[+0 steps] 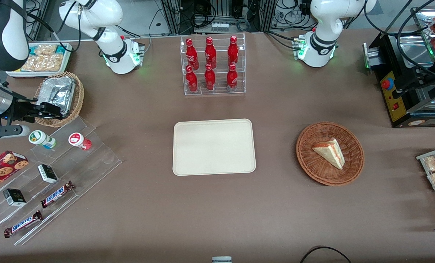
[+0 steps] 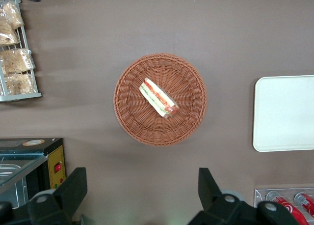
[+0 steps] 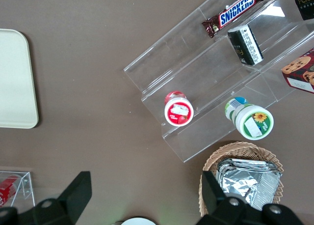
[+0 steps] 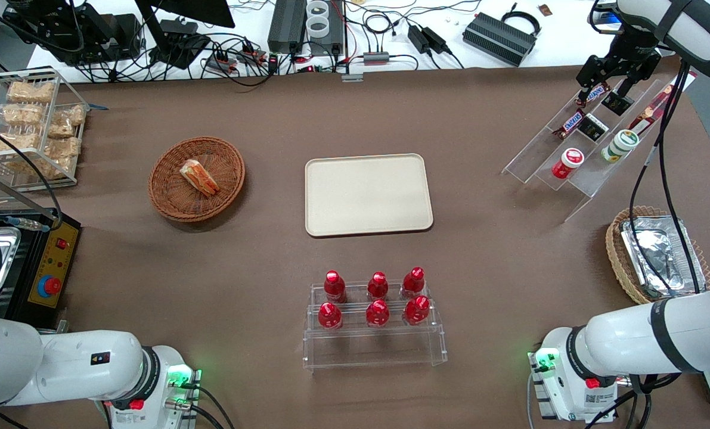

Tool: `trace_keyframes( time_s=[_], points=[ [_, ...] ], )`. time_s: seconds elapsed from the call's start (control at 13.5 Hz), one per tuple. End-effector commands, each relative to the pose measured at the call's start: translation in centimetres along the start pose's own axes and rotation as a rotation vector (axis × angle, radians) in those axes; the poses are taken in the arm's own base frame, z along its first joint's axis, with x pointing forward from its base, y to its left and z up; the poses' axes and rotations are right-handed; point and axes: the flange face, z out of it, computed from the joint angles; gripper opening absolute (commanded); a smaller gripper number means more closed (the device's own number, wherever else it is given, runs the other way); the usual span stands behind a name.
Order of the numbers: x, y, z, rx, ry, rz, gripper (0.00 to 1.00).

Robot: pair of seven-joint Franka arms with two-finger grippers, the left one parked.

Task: Place green gum on tray
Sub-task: 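Move the right gripper down toward the green-and-white gum tub on the stand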

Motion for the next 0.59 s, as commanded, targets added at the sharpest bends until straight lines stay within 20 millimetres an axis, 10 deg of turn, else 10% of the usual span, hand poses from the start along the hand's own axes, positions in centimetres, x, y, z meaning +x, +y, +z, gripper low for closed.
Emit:
trace_keyframes(
  time_s=[0.0, 0.52],
  points=[
    [0.1, 0.3, -0.7, -0.002, 0.014, -0.005, 1.0],
    [0.9, 4.0, 3.9, 0.036, 0.044, -0.144, 1.0]
  ],
)
